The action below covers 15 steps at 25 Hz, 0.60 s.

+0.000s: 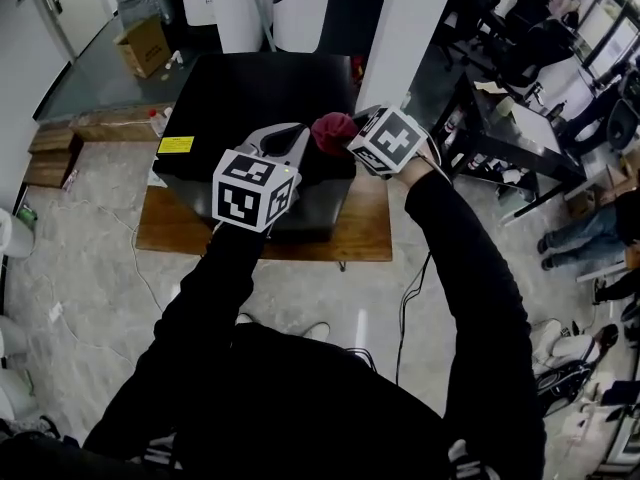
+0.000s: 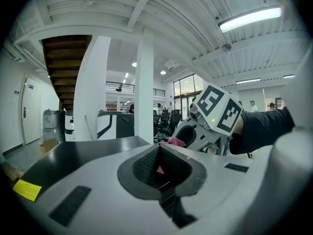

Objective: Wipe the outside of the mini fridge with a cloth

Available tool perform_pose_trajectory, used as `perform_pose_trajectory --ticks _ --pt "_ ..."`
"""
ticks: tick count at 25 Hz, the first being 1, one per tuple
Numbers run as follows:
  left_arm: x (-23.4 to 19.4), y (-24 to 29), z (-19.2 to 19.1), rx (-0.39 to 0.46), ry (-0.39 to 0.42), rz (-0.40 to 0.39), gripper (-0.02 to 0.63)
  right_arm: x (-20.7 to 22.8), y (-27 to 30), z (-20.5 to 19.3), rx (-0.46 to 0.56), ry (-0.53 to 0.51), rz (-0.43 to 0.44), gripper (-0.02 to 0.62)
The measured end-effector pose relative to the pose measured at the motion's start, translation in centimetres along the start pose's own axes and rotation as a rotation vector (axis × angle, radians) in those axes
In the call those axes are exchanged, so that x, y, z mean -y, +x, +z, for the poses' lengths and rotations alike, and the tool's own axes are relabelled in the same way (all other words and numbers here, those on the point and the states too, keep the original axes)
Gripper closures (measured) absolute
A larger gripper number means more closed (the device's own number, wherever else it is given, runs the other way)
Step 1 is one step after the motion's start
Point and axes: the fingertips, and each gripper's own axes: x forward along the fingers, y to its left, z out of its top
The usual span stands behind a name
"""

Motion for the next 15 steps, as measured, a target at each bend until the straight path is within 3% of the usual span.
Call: perform_pose_trajectory --ticks 6,12,15 --pt "2.1 1.1 1.4 0.025 0.006 -0.032 0.6 1.8 -2.9 -2.1 0.041 0.086 -0.004 0.449" --pt "3.1 0.6 4.1 0.137 -0.019 -0.09 0.6 3.2 -8.6 -0.9 0.289 0.187 -0.153 0.448" --pt "4.6 0.0 4.1 0.175 0.054 -0.098 0.6 2.8 -9.9 -1.4 0.378 0.23 -0.253 0.445"
